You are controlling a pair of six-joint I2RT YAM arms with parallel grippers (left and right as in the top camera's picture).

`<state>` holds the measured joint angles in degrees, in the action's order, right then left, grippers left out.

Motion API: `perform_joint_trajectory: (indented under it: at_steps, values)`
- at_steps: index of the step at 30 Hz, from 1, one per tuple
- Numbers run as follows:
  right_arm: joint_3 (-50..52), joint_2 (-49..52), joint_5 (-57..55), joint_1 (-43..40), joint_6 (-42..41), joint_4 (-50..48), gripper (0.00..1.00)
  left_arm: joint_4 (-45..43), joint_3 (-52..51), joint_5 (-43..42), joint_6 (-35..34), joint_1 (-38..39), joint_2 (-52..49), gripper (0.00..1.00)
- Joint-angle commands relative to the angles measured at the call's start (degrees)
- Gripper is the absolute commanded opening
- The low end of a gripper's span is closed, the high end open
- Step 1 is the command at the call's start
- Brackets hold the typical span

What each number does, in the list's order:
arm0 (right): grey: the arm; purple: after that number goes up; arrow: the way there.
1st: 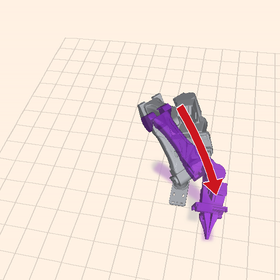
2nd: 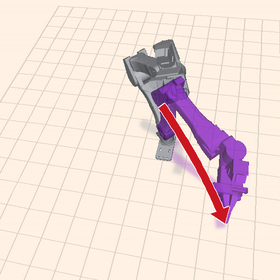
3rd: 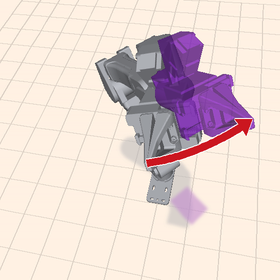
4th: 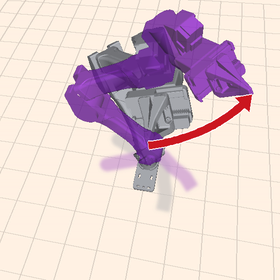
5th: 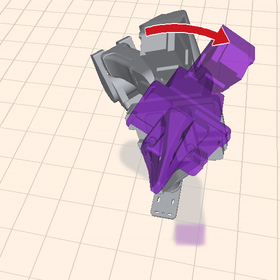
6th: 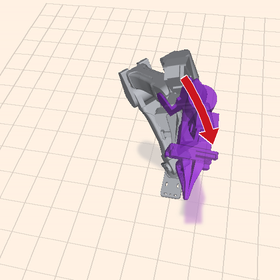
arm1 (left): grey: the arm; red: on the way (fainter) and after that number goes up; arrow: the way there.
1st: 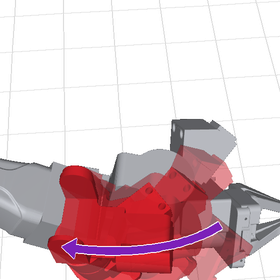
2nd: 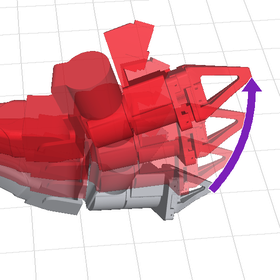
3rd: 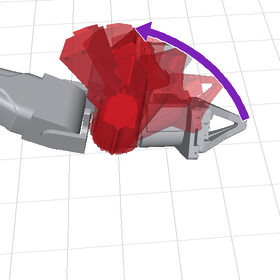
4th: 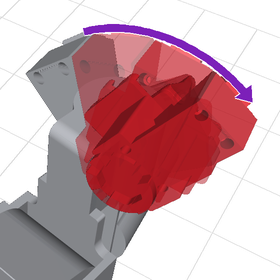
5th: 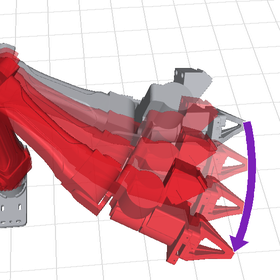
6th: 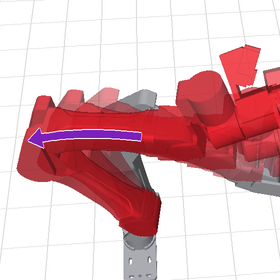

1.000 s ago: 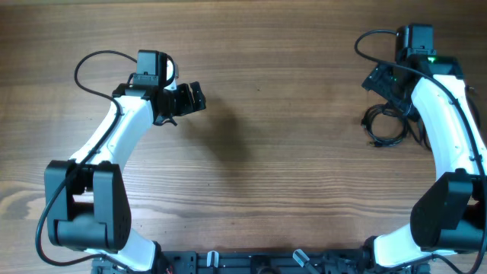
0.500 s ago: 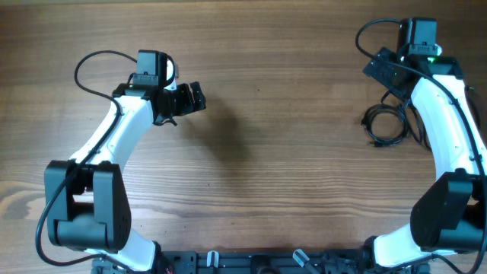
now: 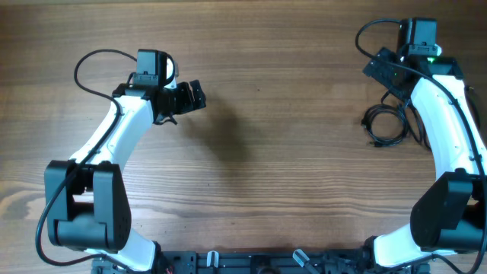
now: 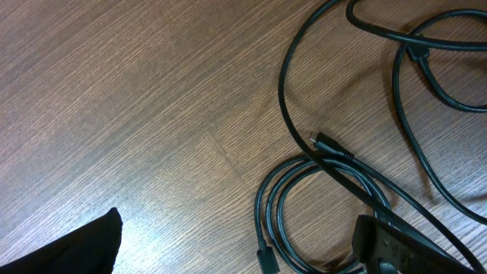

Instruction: Untangle cables

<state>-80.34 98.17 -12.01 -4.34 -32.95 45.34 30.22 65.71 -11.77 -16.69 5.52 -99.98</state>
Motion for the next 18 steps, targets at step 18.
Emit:
perform_joint_trajectory:
  at_steps: [18]
  values:
    - [0.6,0.0,0.5,0.0,-0.1,-0.2,1.0,-2.6,-0.5,0.8,-0.5,-0.1,0.4,1.0]
